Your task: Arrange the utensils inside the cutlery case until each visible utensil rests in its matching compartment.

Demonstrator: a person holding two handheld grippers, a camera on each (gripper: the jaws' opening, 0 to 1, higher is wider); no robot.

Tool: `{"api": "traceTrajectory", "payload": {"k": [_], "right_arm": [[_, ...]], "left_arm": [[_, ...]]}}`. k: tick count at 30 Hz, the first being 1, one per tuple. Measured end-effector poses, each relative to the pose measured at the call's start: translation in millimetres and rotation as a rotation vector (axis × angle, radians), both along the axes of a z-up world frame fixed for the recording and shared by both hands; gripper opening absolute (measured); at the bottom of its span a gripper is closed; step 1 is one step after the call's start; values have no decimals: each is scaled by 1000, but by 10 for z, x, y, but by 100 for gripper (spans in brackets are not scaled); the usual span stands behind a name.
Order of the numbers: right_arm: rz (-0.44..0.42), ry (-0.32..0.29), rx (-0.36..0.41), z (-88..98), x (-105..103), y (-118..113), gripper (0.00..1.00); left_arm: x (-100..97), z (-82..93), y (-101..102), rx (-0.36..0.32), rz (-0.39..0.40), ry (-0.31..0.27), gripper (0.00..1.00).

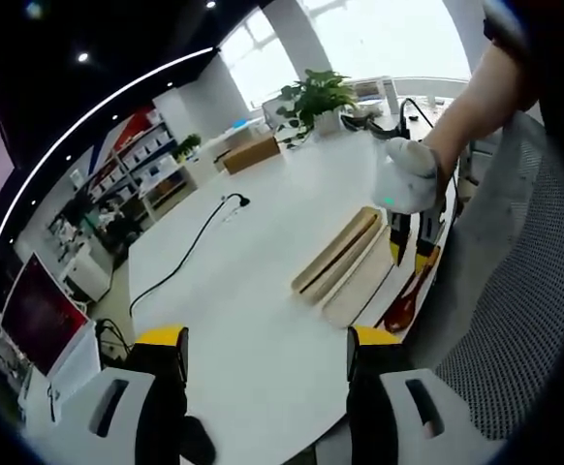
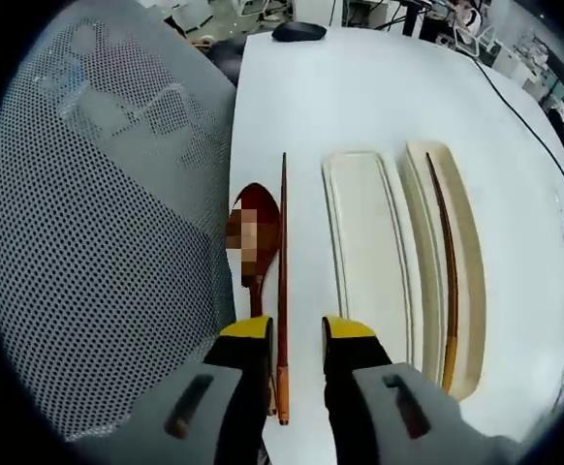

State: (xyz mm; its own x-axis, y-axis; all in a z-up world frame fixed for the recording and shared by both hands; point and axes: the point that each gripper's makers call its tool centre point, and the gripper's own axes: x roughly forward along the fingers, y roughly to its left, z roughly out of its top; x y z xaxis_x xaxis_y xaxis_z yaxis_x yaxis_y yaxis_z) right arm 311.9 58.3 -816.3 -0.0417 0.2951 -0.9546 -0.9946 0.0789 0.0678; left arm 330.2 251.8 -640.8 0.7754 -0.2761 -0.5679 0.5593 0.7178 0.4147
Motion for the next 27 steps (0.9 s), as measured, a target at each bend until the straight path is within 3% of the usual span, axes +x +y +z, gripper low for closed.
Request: {"api": "traceTrajectory", "payload": {"k": [27], "right_arm": [[33, -16, -14, -143, -37, 65, 9]], "left_arm": [[-14, -25, -9, 10, -5, 14, 68]]}}
